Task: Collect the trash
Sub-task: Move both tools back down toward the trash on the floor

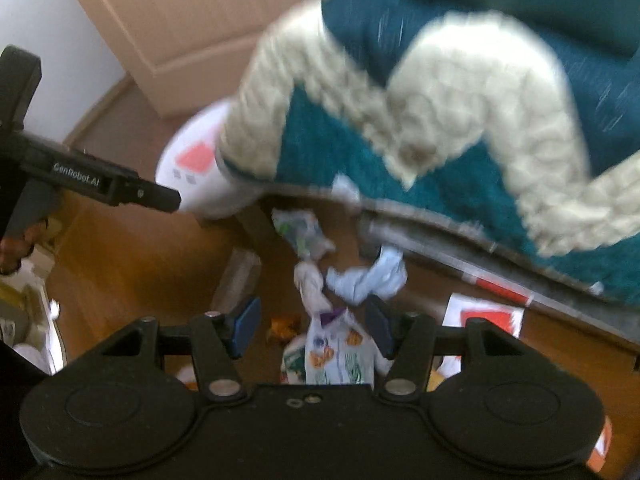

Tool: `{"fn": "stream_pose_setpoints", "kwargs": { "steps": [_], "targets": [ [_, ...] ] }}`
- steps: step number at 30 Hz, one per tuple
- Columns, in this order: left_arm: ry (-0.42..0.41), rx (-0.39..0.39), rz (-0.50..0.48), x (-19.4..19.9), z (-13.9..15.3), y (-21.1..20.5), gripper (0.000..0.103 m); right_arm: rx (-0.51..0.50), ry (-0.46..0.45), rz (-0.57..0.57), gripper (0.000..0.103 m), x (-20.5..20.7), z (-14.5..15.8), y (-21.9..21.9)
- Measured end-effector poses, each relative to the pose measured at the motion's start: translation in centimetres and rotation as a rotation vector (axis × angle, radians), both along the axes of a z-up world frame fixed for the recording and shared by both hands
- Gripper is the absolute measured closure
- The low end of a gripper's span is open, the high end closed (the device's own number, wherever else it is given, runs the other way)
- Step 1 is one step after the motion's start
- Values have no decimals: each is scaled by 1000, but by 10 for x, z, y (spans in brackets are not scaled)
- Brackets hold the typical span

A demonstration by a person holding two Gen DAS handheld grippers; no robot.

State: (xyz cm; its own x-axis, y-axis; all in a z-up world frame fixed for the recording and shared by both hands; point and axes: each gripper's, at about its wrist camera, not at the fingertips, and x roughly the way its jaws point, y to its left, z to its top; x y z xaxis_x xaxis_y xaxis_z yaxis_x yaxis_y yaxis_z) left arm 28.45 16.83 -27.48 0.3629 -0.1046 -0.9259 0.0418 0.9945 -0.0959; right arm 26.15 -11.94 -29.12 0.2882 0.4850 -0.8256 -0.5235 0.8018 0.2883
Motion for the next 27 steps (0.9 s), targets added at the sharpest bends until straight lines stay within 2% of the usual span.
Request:
{"fn": "stream_pose_setpoints", "kwargs": {
  "steps": [3,6,9,15,22,27],
  "targets": [
    [67,28,-9,5,-40,10,0,-10,123,49,46,6,-37,9],
    [124,53,5,8,-80,19,0,-78,164,90,46,6,-71,19],
    [187,39,43,7,-116,28,0,-107,246,60,46,12,-103,21],
    [303,15,111,2,-181,41,0,-200,315,36,46,18,-159,27],
    [373,-5,191,0,-234,55,1,-248,433,-23,46,27,-203,25],
    [404,-24,239,-2,-260,63,1,-208,495,-60,46,32,-215,22]
  ]
}}
